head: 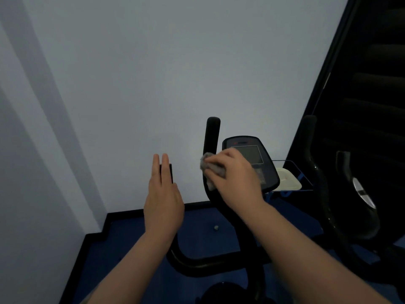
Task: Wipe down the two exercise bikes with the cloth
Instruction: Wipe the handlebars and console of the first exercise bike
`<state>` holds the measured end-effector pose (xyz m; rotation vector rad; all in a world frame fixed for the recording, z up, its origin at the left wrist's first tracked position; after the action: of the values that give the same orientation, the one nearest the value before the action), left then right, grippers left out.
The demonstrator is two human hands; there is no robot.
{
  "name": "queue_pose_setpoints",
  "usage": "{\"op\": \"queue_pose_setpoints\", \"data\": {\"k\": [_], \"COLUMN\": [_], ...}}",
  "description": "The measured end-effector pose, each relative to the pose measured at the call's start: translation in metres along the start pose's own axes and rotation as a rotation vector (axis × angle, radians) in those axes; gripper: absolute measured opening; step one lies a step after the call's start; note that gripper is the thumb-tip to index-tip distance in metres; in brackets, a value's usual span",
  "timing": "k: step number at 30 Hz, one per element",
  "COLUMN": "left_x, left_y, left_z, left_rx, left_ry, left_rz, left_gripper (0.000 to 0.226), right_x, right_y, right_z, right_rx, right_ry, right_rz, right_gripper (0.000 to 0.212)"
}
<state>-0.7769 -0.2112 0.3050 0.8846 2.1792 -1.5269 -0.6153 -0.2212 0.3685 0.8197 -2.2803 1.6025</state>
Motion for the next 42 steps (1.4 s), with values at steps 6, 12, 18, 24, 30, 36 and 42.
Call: {"op": "queue_pose_setpoints", "data": {"k": [6, 12, 18, 24, 30, 36, 42], "left_x": [0.000, 0.001, 0.002, 0.001, 0.002, 0.002, 0.000], "left_y": [0.000, 0.002, 0.003, 0.002, 0.003, 0.003, 0.002], "left_z": [0.003, 0.000, 0.000, -0.002, -0.002, -0.002, -0.001], "left_rx": [-0.009, 0.006, 0.025, 0.040, 0.039, 0.031, 0.055], "left_ry": [0.051, 0.121, 0.149, 0.160, 0.147, 0.124, 0.111], "left_rz": [0.040, 0.041, 0.125, 0.139, 0.114, 0.084, 0.083], "left_gripper": [0.072, 0.074, 0.077, 0.081, 0.084, 0.083, 0.081], "right_x": [-0.002, -0.006, -0.001, -0.012, -0.007, -0.032, -0.007], "right_y": [0.026, -0.007, 0.026, -0.016, -0.020, 0.003, -0.022], "right_z": [0.055, -0.002, 0.013, 0.003, -0.042, -0.009, -0.047], "right_rx": [0.007, -0.063, -0.153, -0.214, -0.490, -0.287, -0.462], "right_ry": [0.005, 0.069, 0.135, 0.147, 0.195, 0.300, 0.152], "right_rz": [0.125, -0.056, 0.007, -0.156, -0.401, -0.386, -0.512], "right_gripper": [0.026, 0.017, 0.018, 0.015, 0.034, 0.030, 0.029]}}
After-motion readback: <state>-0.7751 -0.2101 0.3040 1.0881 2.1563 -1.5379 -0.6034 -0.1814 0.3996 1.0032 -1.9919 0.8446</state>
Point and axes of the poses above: each hand's wrist, its own z-axis away from the middle knuckle, its own y-axis out of the palm, x = y × z, the point moved 7 cm from there along -z, towards the middle knuckle, and after that the axes turned 13 degrees about x, right-handed, at the moved point
